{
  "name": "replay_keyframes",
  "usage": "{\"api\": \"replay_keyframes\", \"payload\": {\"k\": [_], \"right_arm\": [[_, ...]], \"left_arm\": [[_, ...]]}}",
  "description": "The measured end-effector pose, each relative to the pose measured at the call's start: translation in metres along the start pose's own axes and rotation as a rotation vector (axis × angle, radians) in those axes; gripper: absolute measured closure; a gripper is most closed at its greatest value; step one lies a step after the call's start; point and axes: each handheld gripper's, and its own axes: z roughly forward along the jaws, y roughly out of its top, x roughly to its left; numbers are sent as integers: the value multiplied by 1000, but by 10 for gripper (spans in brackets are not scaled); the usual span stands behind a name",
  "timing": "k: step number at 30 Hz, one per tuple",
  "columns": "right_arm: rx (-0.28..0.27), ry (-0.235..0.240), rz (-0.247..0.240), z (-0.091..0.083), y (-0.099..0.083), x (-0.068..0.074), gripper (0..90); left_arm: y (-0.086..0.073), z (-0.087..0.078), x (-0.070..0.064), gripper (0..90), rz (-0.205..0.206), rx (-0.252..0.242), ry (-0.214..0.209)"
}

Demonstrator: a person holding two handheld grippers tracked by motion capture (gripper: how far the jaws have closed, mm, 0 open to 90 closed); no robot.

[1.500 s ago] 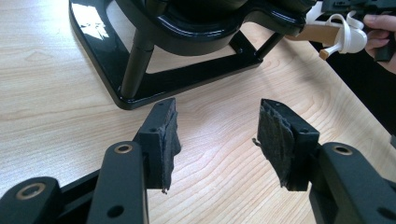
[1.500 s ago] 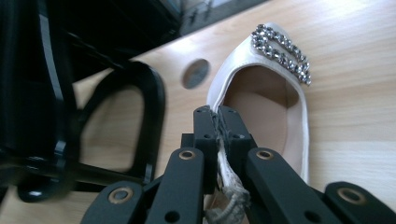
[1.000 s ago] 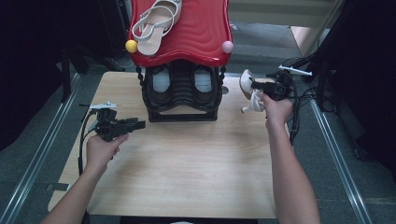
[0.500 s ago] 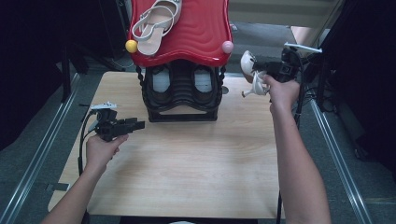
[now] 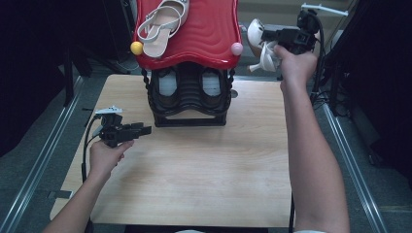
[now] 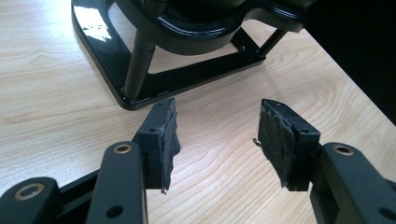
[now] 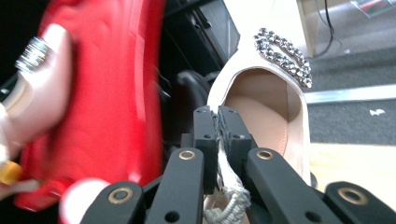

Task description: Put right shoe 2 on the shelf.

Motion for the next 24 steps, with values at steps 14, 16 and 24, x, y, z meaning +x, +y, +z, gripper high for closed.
{"api": "replay_keyframes", "payload": {"k": [14,16,24], "right_arm": [[-61,39,-94,-9,48,74,886],[-64,50,-112,-6,51,85,886],[-53,94,-149,15,49,114,886]], "left_arm": [[0,0,-1,474,6,1,-6],[0,0,-1,475,8,0,-6],[1,-1,-1,473,7,-1,-15]]}}
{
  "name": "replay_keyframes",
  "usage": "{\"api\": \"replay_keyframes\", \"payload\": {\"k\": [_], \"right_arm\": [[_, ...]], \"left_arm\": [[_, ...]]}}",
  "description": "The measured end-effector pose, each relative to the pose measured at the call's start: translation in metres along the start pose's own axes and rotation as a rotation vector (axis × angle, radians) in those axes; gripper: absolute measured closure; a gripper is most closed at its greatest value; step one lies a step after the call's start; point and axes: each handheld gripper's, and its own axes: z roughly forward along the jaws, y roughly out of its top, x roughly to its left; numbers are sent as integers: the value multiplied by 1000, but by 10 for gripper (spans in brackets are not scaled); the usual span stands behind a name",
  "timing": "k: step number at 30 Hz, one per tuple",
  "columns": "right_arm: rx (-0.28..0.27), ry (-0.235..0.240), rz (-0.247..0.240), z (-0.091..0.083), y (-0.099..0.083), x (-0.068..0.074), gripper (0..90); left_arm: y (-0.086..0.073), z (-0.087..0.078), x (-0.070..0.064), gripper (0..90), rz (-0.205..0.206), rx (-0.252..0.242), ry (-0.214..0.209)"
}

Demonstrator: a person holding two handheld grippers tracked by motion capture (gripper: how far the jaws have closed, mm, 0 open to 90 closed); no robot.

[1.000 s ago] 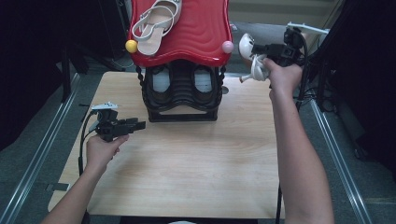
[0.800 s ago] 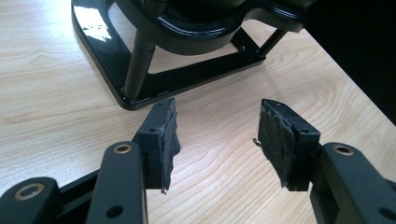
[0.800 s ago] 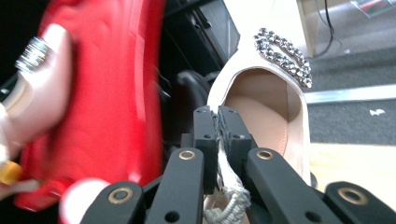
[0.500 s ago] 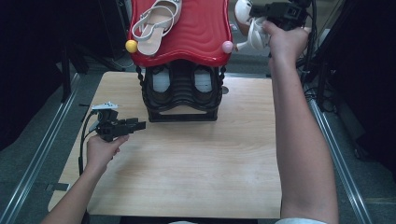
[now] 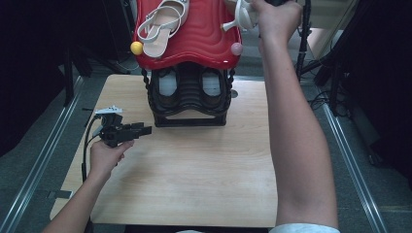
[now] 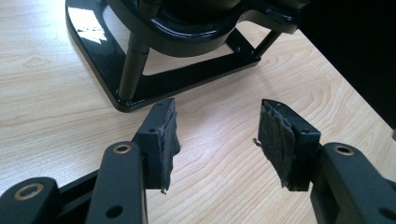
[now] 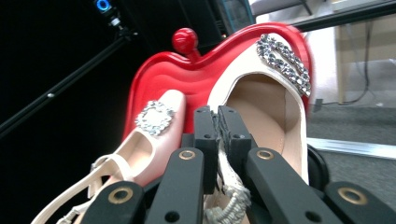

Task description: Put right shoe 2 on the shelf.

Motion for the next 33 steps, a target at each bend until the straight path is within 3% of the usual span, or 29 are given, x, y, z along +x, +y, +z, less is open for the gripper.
{"api": "replay_keyframes", "payload": {"k": [5,13,25,33], "right_arm": [[13,20,-26,17,-9,6,886],[41,8,-73,27,-21,15,885],[63,9,-69,42,-46,11,883],[77,-15,-90,48,-50,19,852]], "left_arm": [[0,0,0,473,2,-1,-1],[0,1,-1,473,3,-4,-1],[0,2,-1,473,0,-4,-1],[0,2,-1,473,2,-1,0]]}}
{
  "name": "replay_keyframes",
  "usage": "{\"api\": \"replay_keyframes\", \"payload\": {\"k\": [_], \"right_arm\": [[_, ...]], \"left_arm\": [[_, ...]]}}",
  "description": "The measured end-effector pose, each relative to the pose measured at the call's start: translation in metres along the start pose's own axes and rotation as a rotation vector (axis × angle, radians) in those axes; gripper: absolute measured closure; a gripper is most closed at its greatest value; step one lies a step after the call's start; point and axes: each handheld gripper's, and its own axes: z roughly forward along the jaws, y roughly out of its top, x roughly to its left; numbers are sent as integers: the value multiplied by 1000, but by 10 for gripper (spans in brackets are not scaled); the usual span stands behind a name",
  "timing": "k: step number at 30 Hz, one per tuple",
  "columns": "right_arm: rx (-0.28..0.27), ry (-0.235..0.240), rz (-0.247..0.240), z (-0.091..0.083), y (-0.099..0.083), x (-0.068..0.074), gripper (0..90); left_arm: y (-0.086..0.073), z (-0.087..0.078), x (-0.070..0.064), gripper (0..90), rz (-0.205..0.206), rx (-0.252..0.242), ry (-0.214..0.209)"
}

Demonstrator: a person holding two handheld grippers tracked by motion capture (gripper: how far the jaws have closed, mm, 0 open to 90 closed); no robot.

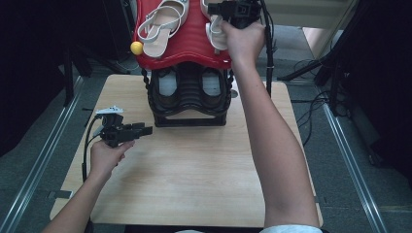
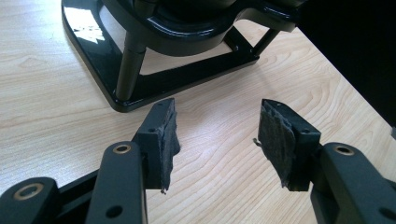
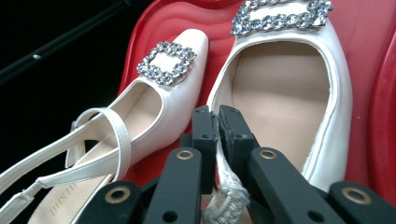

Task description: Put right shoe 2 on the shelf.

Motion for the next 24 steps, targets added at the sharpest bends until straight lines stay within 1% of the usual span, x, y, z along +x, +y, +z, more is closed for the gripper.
{"api": "replay_keyframes", "payload": {"k": [4,7,8,11,13,16,17,18,19,21,22,24], "right_arm": [[-11,11,-2,-1,-1,-2,834],[-41,28,4,-4,1,-1,779],[-46,35,7,-4,2,0,778],[-48,26,-8,-7,4,1,750],[-61,25,-7,-9,5,0,712],[-69,24,5,-13,7,-5,654],[-67,27,3,-15,7,-7,624],[-59,33,12,-15,8,-9,592],[-58,25,14,-17,8,-10,581],[-72,6,-11,-21,7,-14,571],[-72,-3,-16,-23,7,-17,568],[-73,-6,-11,-27,5,-24,565]], "left_arm": [[0,1,0,473,2,3,-3],[0,1,1,473,5,10,-2],[0,1,1,473,5,10,-1],[0,1,0,474,11,8,2],[0,0,0,474,10,2,2],[0,0,0,474,11,4,2],[0,0,0,474,13,9,0],[-1,1,0,474,13,5,2],[0,1,0,474,12,7,1],[-1,1,0,474,10,5,2],[-1,1,0,473,8,6,2],[-1,1,0,474,8,9,5]]}}
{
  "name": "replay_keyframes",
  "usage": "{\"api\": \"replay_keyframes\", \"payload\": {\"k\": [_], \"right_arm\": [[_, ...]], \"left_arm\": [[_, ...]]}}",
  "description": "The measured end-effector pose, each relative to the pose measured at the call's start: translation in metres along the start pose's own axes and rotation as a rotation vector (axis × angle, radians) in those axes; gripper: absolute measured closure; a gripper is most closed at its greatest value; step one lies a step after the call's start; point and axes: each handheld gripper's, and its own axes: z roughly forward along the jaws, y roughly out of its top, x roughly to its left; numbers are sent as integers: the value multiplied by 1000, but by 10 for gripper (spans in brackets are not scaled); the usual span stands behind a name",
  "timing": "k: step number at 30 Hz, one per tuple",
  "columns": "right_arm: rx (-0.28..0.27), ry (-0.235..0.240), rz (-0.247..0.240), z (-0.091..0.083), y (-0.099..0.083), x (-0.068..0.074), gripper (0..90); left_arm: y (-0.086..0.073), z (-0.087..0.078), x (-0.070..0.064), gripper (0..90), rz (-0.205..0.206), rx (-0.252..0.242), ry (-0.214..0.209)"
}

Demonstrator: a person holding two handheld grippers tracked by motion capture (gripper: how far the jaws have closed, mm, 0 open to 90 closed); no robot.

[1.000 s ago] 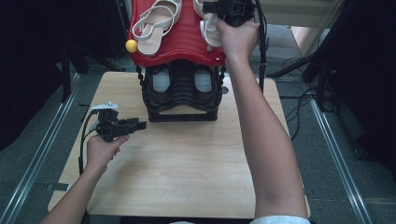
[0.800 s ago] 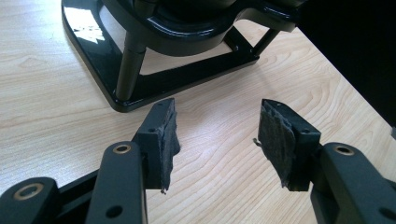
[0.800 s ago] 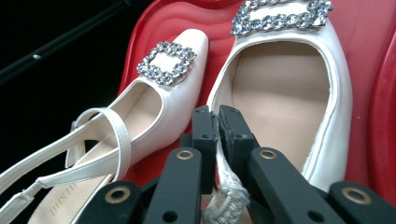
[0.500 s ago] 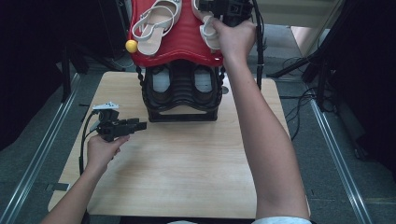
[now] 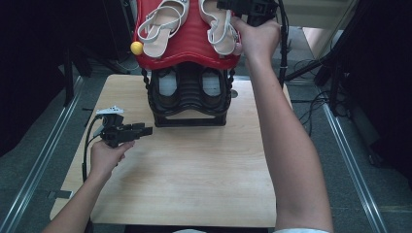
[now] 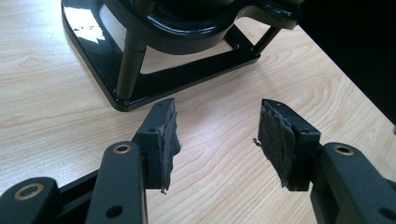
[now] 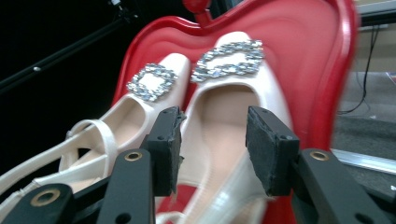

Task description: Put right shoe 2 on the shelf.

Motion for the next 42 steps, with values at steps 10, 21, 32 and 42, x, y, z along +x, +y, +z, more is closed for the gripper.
{"api": "replay_keyframes", "payload": {"k": [10,21,32,42], "right_arm": [[-18,-37,11,-19,-12,-32,551],[2,-67,8,-28,-34,-62,536],[18,-70,41,-38,-69,-88,533],[43,-57,75,-44,-103,-104,532]], "left_arm": [[0,-1,0,473,2,1,-2],[0,-2,1,473,2,-2,2],[0,-3,3,472,-2,-8,8],[0,-3,4,471,-2,-1,9]]}}
